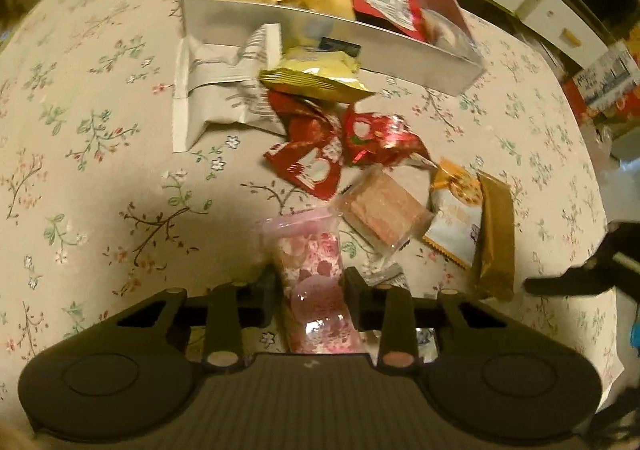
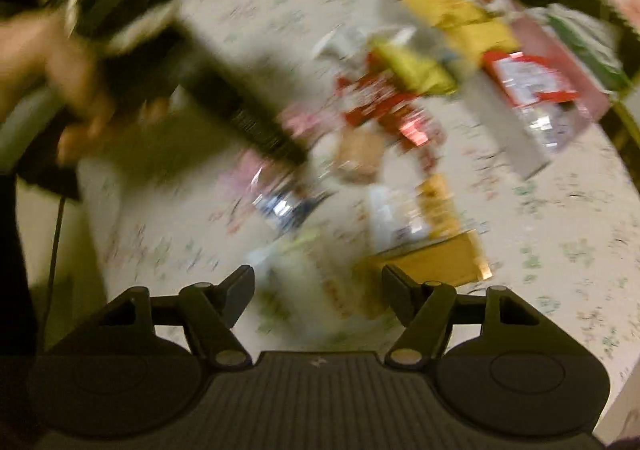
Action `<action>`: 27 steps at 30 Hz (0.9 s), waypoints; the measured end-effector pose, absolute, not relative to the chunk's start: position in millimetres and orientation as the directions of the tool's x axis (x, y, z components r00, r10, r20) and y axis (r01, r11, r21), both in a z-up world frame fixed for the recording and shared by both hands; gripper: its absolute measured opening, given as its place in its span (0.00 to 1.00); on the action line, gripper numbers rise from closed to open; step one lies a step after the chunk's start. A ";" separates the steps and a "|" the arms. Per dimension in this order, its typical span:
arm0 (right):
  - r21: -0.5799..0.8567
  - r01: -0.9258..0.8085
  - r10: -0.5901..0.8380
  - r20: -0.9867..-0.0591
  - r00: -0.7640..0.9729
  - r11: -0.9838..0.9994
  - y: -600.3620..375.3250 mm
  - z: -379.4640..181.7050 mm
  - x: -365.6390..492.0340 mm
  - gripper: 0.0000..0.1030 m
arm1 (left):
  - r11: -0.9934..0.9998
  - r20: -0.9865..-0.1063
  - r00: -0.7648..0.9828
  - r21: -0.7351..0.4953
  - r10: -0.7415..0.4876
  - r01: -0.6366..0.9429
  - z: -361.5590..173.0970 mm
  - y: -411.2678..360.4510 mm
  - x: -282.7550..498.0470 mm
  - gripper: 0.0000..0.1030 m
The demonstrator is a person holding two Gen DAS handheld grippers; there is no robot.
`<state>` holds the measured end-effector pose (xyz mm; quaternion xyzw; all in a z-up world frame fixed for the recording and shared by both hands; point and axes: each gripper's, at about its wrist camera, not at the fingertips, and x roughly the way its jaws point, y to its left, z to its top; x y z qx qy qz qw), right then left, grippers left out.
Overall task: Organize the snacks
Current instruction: 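Grasp a pink candy bag with the left tool while the right tool grasps a white packet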
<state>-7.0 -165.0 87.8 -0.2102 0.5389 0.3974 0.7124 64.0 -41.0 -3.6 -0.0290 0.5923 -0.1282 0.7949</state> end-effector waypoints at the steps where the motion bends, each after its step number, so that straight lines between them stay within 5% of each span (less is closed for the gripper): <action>1: 0.126 -0.803 0.326 -0.941 0.089 0.582 -162.3 83.8 -10.8 0.60 | 0.963 -0.934 0.261 -0.202 -0.244 0.177 -3.1 -42.2 63.7 0.37; 16: -0.034 -0.859 0.263 -0.945 0.194 0.511 -140.3 49.6 -22.3 0.65 | 0.956 -0.936 0.261 -0.176 -0.237 0.236 5.2 -42.9 65.3 0.36; 19: 0.004 -0.844 0.291 -0.939 0.181 0.537 -144.3 47.3 -13.6 0.60 | 0.954 -0.937 0.258 -0.172 -0.235 0.244 5.2 -41.9 65.9 0.36; 21: 0.064 -0.830 0.320 -0.937 0.140 0.553 -148.4 46.5 -5.8 0.46 | 0.953 -0.938 0.255 -0.172 -0.236 0.249 5.4 -41.9 65.7 0.36; 27: 0.089 -0.822 0.319 -0.941 0.116 0.562 -147.4 48.1 -1.9 0.43 | 0.950 -0.935 0.258 -0.177 -0.244 0.256 8.5 -42.4 64.0 0.36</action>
